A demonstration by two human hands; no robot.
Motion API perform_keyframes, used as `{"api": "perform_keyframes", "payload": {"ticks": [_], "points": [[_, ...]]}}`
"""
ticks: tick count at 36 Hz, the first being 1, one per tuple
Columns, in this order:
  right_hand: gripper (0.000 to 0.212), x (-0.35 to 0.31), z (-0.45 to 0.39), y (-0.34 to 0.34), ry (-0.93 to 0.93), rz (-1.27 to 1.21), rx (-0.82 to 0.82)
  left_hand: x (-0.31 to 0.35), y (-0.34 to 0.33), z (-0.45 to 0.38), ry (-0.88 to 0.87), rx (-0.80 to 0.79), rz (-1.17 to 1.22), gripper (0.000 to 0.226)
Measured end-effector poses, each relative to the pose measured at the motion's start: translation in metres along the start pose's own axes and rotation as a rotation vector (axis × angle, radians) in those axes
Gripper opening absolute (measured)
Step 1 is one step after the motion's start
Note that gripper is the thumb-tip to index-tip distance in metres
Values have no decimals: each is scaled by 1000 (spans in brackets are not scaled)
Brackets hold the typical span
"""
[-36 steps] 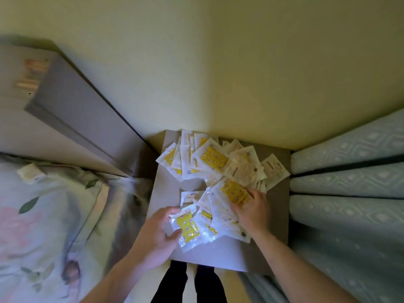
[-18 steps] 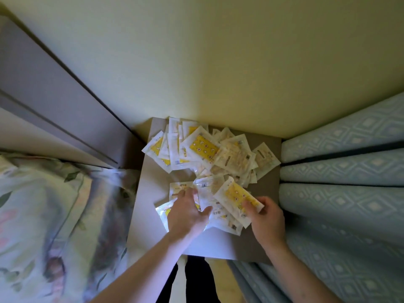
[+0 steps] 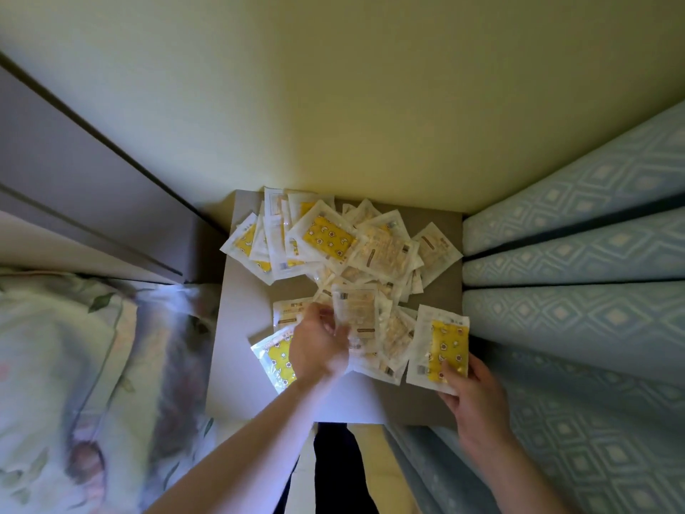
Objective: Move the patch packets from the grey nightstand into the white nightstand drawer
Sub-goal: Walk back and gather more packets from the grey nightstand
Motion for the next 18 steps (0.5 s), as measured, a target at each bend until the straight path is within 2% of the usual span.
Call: {"api": "perform_keyframes", "payload": {"ticks": [2,6,11,14,18], "points": [[25,-1,0,3,-1,27,7,-3,8,-2,-43,-31,36,6],[19,-10,-3,-3,24,144,-6,-14,36,-2,-100,-53,118,20],[7,-9,-11,-35,54,346,-64,-29,71,0,-80,-75,145,19],[11,-11,-13,-61,62,402,-102,-40,81,0,-67,-94,175,16],[13,-9,-20,-84,64,472,-81,-52,88,-3,-38,-28,205,11]]}}
Point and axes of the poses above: each hand's wrist, its own z-axis away from the middle knuckle, its own y-axis out of the back of the hand, x = y × z, the point moved 9 cm from there along -z, towards the middle knuckle, and after that the axes turned 8 degrees about z, right-handed, at the moved point
